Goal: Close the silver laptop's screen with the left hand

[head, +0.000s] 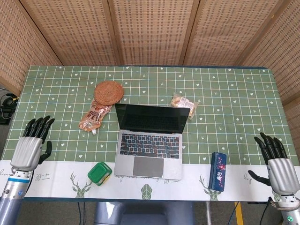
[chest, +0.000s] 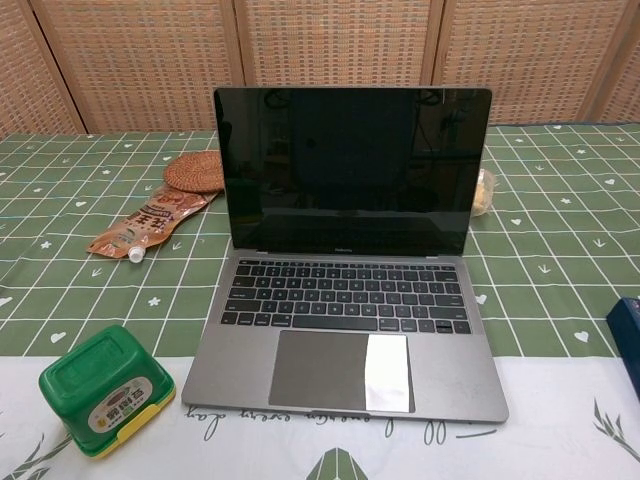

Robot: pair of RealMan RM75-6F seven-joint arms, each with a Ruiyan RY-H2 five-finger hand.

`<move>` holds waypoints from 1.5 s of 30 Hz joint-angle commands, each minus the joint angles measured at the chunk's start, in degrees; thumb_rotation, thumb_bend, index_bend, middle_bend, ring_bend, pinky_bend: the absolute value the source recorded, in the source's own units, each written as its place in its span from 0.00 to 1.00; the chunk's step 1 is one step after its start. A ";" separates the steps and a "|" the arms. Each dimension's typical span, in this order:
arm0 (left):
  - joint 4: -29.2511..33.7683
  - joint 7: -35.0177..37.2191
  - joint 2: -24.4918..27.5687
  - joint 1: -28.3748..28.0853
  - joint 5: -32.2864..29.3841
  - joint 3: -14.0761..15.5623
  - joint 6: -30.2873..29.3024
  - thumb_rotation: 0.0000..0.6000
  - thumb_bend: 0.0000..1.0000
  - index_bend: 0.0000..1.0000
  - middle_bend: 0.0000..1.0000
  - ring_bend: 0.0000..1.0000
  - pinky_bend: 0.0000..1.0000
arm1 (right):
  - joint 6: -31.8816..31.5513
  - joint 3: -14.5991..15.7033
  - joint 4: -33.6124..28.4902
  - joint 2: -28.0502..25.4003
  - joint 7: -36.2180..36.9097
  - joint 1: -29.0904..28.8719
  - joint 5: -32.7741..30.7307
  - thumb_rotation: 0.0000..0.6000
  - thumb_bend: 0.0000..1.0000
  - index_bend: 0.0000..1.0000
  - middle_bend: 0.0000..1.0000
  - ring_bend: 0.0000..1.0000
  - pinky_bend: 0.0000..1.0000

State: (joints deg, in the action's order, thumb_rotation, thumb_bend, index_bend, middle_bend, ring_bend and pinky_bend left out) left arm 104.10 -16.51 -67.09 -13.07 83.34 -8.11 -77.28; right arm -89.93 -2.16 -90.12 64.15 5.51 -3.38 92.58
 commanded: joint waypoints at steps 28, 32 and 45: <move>-9.96 -5.23 -3.82 -46.18 -38.03 -14.22 44.35 1.00 1.00 0.00 0.00 0.00 0.00 | 2.77 -2.76 2.69 -2.15 9.21 -0.57 -6.07 1.00 0.10 0.00 0.00 0.00 0.00; -11.82 -6.84 -5.27 -50.17 -41.94 -12.61 44.12 1.00 1.00 0.00 0.00 0.00 0.03 | 2.96 -2.95 2.99 -2.32 10.17 -0.58 -6.42 1.00 0.10 0.00 0.00 0.00 0.00; -14.11 -8.49 -8.01 -58.90 -51.09 -8.73 43.24 1.00 1.00 0.16 0.04 0.06 0.17 | 2.96 -3.35 3.50 -2.90 12.41 -0.39 -6.96 1.00 0.10 0.00 0.00 0.00 0.00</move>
State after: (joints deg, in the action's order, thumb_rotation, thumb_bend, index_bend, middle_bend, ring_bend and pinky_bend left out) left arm 90.13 -24.80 -74.82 -71.47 32.64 -17.24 -33.67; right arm -86.96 -5.49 -86.63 61.26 17.92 -3.78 85.64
